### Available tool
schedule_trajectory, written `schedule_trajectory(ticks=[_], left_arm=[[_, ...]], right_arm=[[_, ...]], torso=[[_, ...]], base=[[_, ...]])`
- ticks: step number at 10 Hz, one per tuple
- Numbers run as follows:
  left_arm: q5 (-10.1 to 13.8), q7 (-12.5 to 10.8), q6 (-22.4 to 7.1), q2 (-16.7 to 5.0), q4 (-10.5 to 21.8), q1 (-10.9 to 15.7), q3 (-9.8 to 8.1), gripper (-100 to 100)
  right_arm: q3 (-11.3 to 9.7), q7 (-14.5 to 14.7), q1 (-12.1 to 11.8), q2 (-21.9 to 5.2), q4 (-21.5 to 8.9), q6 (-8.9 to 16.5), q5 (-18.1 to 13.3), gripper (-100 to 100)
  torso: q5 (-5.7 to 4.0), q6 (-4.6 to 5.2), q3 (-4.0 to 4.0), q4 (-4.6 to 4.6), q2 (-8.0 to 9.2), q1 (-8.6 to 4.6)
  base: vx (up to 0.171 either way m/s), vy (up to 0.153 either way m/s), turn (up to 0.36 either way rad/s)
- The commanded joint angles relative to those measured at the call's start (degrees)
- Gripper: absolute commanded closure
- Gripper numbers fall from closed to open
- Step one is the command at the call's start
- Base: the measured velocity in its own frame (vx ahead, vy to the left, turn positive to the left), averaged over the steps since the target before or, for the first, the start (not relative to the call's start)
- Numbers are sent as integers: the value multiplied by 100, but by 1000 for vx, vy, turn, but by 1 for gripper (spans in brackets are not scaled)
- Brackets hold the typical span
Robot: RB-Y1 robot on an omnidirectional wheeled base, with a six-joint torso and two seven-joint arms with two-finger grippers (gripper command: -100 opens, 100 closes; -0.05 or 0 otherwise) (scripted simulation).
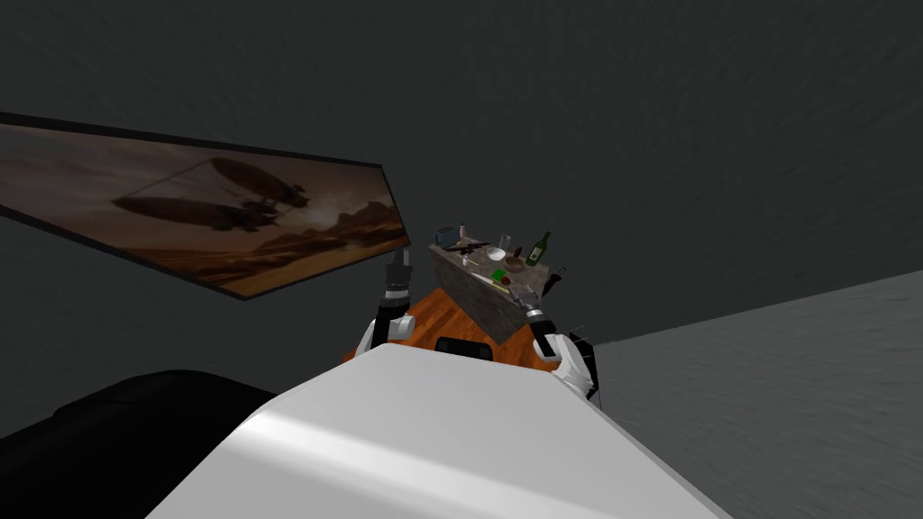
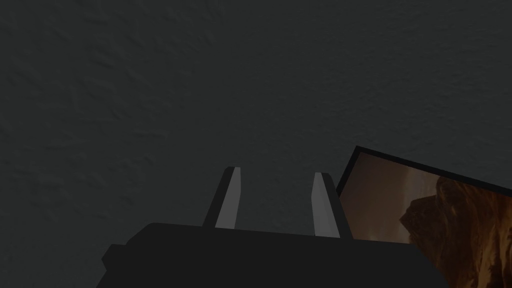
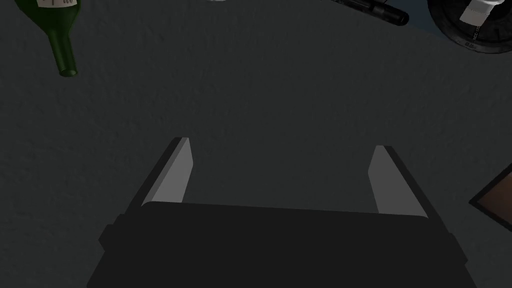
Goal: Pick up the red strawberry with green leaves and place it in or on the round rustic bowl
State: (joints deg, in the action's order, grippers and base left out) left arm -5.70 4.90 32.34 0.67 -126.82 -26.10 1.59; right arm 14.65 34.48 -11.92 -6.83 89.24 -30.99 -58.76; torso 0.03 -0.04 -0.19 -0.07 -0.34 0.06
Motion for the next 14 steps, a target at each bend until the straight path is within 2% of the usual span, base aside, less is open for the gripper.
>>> schedule_trajectory(ticks=[1, 5, 9, 10, 11, 12, 13, 14], left_arm=[[0, 0, 0, 0, 0, 0, 0, 0], [0, 0, 0, 0, 0, 0, 0, 0], [0, 0, 0, 0, 0, 0, 0, 0], [0, 0, 0, 0, 0, 0, 0, 0], [0, 0, 0, 0, 0, 0, 0, 0], [0, 0, 0, 0, 0, 1, 0, 0], [0, 0, 0, 0, 0, 1, 0, 0], [0, 0, 0, 0, 0, 1, 0, 0]], right_arm=[[77, 163, 43, 157, -183, 13, -269, -100], [195, 373, 185, 551, -550, 129, -800, -100], [272, 479, 213, 951, -810, 244, -1110, -100], [217, 404, 181, 877, -691, 253, -1099, -100], [215, 396, 183, 885, -696, 270, -1110, 0], [216, 397, 184, 884, -695, 269, -1109, -100], [216, 397, 184, 884, -695, 269, -1109, 100], [215, 397, 184, 884, -695, 269, -1109, 100]], torso=[[0, 0, 0, 0, 0, 0], [0, 0, -5, -2, -9, -2], [-3, -1, -6, -2, -11, -14], [-3, -1, -10, -4, -18, -17], [-2, 0, -2, -1, -1, -14], [-1, 0, 8, 3, 15, -10], [-1, 0, 12, 4, 22, -9], [-1, 0, 14, 5, 25, -9]], base=[[100, 24, -68], [92, 13, -36], [99, -15, -9], [57, -12, 5], [10, -2, 0], [0, 0, 0], [0, 0, 0], [0, 0, 0]])
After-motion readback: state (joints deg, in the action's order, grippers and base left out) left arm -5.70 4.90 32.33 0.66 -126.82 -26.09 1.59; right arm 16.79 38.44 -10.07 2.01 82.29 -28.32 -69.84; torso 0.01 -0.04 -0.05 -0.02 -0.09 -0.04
